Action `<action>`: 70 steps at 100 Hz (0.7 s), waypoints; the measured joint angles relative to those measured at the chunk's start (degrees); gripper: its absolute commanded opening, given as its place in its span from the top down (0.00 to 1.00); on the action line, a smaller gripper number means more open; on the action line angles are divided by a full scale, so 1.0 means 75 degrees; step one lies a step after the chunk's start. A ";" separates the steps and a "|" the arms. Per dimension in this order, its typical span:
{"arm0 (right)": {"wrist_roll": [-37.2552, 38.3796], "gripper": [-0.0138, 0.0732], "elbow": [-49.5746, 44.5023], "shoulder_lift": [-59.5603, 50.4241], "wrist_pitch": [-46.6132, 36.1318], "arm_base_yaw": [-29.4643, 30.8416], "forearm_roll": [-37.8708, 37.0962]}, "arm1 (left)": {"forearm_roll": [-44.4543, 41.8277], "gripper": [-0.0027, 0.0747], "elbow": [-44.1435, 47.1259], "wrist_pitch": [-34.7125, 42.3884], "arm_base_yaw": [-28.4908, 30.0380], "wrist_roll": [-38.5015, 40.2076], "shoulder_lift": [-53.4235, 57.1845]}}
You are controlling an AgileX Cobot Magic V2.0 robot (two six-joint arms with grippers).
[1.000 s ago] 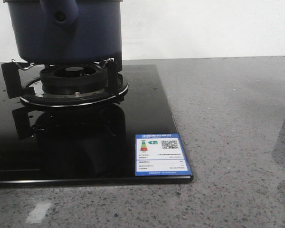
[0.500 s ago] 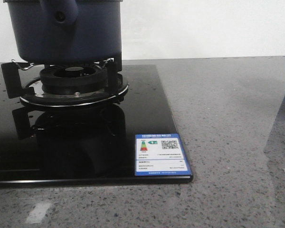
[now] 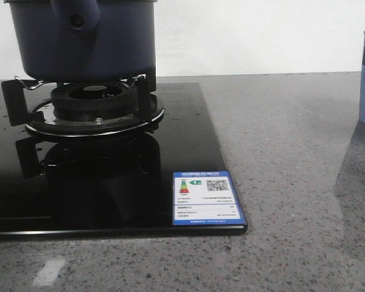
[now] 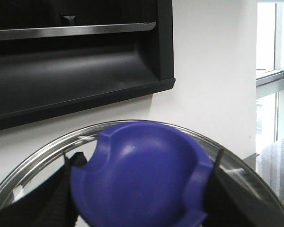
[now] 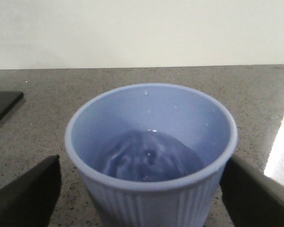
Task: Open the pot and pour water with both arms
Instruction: 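Lift the blue cup with right gripper and carry it over the pot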
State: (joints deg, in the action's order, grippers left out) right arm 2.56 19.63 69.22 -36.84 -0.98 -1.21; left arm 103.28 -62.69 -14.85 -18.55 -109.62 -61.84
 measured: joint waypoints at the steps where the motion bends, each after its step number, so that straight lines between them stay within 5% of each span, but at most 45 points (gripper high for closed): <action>1: 0.0000 0.14 0.0000 0.0047 -0.0019 0.0000 0.0000 | 0.0000 0.64 0.0000 0.0000 0.0000 0.0000 0.0000; 37: 0.0000 0.14 0.0029 0.1531 -0.1862 0.0000 0.0056 | 0.0000 0.64 0.0000 -0.0019 0.0000 0.0000 0.0000; 70: 0.0000 0.14 0.0029 0.2191 -0.2263 0.0000 0.0381 | 0.0000 0.64 0.0000 -0.0019 0.0000 0.0015 0.0000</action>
State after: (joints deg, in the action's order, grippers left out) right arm 2.56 19.85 85.65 -53.81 -0.98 1.65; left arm 103.28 -62.69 -14.99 -18.55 -109.51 -61.84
